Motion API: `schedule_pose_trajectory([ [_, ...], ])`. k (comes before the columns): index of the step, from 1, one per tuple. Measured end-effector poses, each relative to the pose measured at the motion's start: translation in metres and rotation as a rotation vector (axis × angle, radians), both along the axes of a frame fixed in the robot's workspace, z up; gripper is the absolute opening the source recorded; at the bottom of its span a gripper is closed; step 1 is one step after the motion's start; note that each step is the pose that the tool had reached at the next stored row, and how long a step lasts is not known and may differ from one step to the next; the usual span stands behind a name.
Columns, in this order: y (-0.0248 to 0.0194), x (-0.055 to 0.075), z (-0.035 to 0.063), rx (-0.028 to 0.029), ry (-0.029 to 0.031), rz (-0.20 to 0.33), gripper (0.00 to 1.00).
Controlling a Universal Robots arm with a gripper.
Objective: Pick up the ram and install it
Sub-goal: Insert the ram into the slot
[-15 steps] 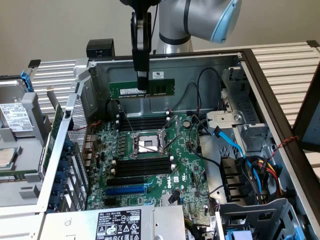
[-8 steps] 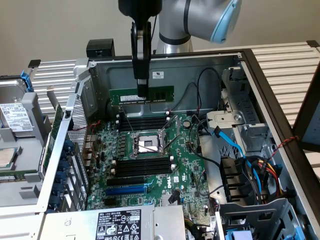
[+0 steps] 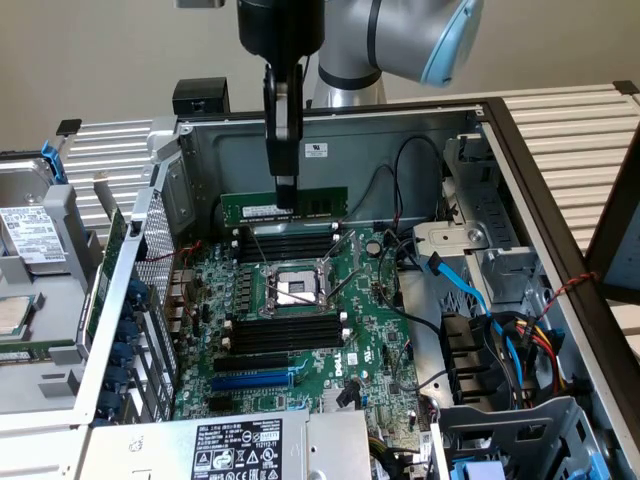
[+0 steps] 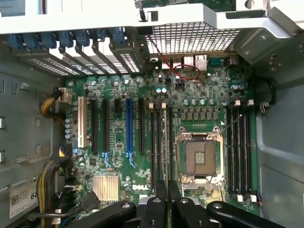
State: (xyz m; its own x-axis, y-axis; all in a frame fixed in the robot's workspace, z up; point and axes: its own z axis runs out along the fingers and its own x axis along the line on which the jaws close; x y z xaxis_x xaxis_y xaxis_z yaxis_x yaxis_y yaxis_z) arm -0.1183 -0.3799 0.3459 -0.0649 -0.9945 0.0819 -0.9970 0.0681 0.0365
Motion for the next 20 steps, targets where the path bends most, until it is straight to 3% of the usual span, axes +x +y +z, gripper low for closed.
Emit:
schedule_pose_trajectory([
  [13,0.0000,-0.001,-0.0235,0.0000,0.0000,-0.001,0.14],
  [20,0.0000,-0.015,-0.0362,-0.0002,0.0001,-0.005,0.14],
])
